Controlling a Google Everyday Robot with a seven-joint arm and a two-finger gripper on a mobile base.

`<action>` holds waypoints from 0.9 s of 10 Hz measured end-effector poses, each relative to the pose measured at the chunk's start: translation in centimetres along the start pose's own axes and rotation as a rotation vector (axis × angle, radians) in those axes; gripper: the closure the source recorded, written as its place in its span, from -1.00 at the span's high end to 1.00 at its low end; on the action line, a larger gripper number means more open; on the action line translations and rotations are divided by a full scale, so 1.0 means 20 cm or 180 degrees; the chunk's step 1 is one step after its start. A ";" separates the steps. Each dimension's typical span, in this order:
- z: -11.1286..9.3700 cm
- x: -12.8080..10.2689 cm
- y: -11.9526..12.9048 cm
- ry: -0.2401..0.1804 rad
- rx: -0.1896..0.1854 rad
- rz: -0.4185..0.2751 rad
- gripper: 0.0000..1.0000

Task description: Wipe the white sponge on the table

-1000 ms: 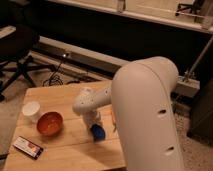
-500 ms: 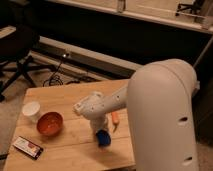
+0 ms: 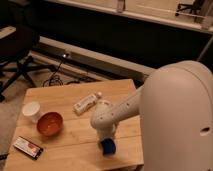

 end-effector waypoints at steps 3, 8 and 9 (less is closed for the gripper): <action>-0.01 0.12 0.03 0.0023 0.0203 -0.0176 -0.33; 0.04 0.27 0.32 0.0135 0.0269 -0.0549 -0.33; 0.06 0.29 0.38 0.0162 0.0233 -0.0613 -0.33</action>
